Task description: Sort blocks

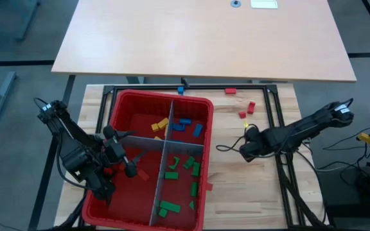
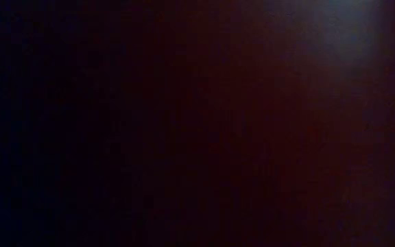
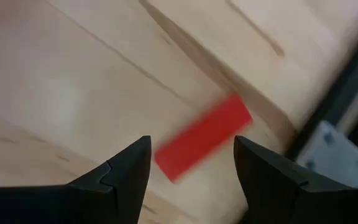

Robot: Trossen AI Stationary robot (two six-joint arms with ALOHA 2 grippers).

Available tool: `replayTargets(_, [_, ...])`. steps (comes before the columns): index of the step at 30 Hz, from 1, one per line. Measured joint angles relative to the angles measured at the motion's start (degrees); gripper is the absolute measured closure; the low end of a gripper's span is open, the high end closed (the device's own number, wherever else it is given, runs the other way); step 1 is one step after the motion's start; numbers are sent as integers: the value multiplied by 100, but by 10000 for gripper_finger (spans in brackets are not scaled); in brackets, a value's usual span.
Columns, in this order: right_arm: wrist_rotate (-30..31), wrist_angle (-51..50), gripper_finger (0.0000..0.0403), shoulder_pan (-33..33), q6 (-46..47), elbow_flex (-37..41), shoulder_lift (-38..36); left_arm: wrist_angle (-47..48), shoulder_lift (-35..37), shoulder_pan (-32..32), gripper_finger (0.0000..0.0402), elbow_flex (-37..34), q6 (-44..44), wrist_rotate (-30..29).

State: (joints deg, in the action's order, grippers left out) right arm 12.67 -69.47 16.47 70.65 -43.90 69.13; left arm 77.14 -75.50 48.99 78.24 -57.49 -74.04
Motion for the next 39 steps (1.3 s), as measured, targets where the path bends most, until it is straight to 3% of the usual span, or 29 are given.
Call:
replayTargets(6, [-510,5,176,-81,572,323,27,0,-2,0,50,0,130,1])
replayTargets(16, [-578,36,182,-581,562,332,41,2,-103,2,52,-2,153,4])
replayTargets(28, [-1333,130,191,-1410,-369,332,43,4,-234,2,52,-4,234,155])
replayTargets(33, [-1621,380,211,-1427,-1458,332,43,4,-234,2,52,-4,280,157])
replayTargets(39, [-1900,380,243,-1521,-1499,384,43,0,-234,2,52,-4,280,159])
